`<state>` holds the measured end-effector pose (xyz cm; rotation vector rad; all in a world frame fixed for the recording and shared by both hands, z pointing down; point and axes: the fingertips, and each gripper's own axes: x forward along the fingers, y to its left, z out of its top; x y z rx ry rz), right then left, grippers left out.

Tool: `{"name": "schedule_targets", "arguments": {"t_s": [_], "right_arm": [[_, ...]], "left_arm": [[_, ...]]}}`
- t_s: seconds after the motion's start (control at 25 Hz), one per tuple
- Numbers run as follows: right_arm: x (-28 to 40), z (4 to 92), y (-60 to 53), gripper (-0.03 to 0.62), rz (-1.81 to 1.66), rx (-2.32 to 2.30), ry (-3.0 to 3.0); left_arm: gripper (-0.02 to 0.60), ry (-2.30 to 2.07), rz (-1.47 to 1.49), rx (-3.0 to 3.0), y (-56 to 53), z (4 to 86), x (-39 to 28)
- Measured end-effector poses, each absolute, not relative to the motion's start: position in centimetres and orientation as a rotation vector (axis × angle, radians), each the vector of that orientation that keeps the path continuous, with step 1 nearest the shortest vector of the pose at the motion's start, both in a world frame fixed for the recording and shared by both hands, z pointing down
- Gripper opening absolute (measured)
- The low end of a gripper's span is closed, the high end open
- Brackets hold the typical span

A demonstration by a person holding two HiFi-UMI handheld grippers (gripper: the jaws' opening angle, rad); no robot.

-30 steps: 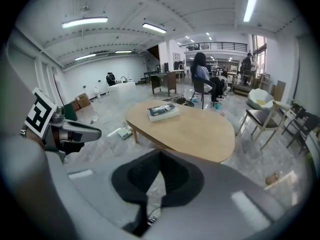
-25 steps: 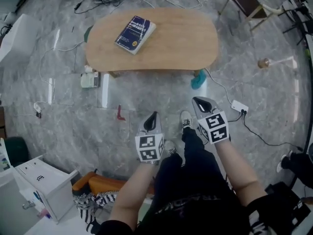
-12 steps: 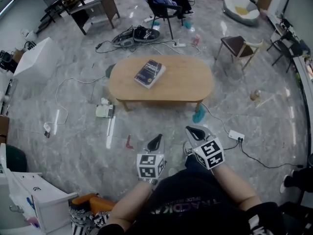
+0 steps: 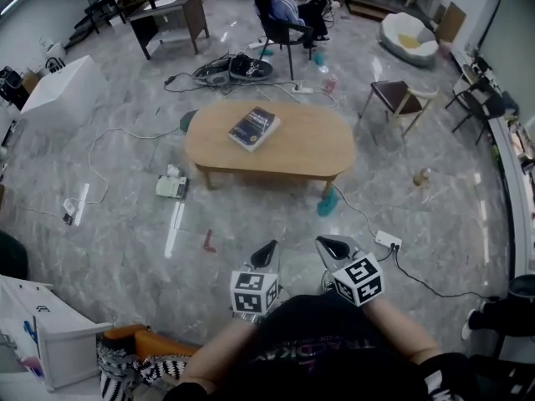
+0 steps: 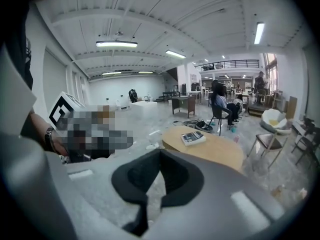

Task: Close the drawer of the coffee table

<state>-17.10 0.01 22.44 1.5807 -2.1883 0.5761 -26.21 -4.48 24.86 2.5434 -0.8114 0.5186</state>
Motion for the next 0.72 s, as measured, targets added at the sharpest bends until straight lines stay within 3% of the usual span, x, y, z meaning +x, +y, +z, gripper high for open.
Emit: {"name": "schedule_targets", "arguments": {"t_s": [0.36, 0.72], "right_arm": [[-16.7, 22.9, 3.9, 0.002, 0.601, 1.512, -2.213], [-12.7, 22.7, 10.7, 0.002, 0.601, 1.434, -2.287]], "left_arm": [[0.005, -0.822, 0.526, 2.513, 0.4, 25.2, -25.2], [0.005, -0.839, 0.561, 2.516, 7.3, 24.3, -19.6]]}}
